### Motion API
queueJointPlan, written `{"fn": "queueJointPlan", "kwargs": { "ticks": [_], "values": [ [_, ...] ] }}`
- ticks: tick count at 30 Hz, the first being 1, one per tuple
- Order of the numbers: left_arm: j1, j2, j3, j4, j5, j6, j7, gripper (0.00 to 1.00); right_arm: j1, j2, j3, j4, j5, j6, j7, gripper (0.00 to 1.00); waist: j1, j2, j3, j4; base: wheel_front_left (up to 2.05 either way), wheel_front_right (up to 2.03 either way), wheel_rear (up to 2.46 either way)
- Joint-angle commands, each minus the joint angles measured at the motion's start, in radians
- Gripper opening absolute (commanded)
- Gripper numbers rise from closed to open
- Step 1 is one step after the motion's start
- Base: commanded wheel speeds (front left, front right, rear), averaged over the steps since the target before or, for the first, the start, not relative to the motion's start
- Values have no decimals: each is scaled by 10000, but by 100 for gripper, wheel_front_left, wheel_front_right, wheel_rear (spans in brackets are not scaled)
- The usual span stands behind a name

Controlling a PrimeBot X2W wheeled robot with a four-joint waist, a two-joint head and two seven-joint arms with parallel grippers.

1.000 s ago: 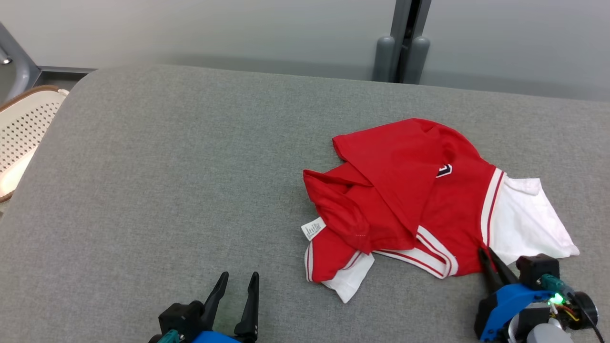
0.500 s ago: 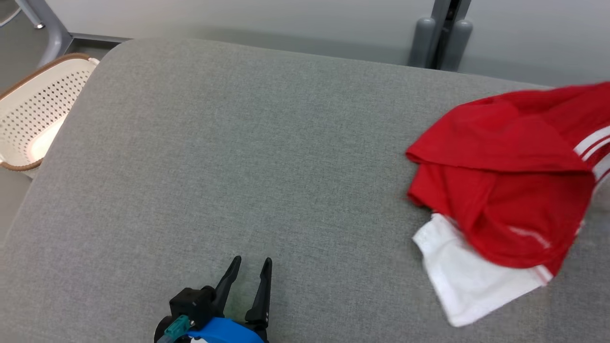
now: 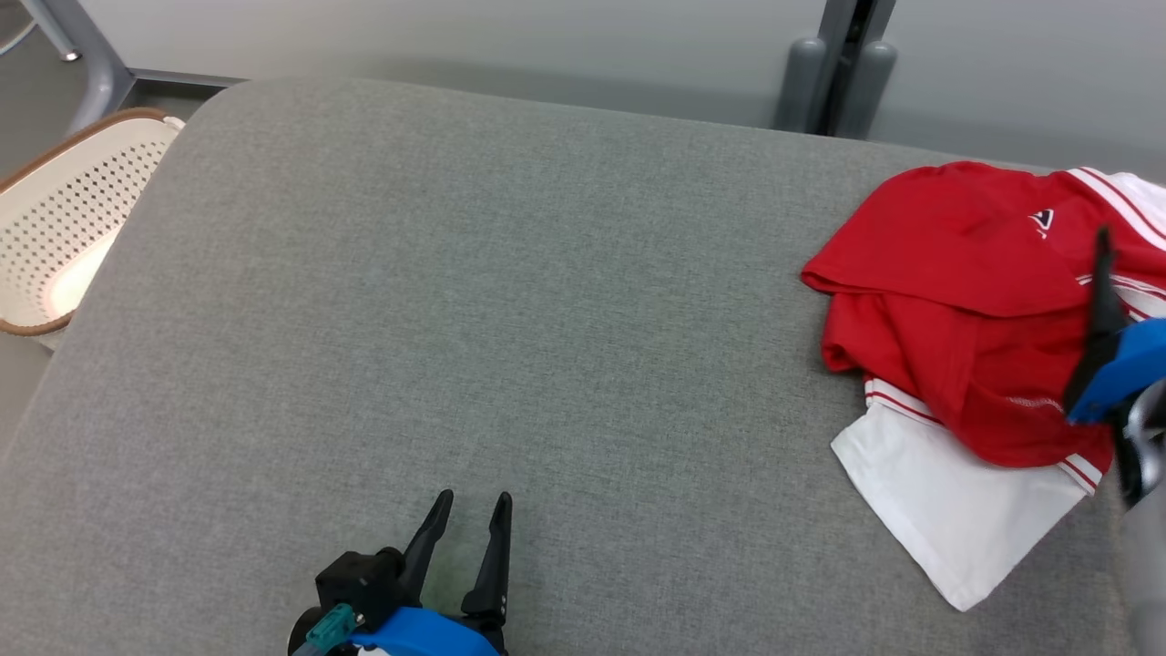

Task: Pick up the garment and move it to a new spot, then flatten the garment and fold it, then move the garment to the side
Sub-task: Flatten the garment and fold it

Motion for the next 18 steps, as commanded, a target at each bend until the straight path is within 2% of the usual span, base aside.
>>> {"fn": "queueJointPlan", "kwargs": {
  "ticks": [1,2,4,9,12,18],
  "values": [
    [19,6,101,-19,52,-16,-47,100,471,391,288,94,199,-3,-259,100,-1,0,-75,-172,0,0,0],
    [19,6,101,-19,52,-16,-47,100,471,391,288,94,199,-3,-259,100,-1,0,-75,-172,0,0,0],
    [48,3,96,-7,96,-16,-47,100,910,863,604,107,654,-3,-473,100,-1,0,-92,-334,0,0,0],
    [53,6,130,21,165,-16,-47,100,2000,1629,2126,-489,1960,-3,-652,100,-1,0,-157,-617,0,0,0],
    [19,5,104,12,148,-16,-47,100,2895,1748,2884,-1545,2787,-3,-661,100,-1,0,-232,-680,0,0,0],
    [156,5,89,21,105,-16,-47,100,3680,1711,3308,-1875,2988,-3,-663,100,-1,0,-321,-621,0,0,0]
  ]
}}
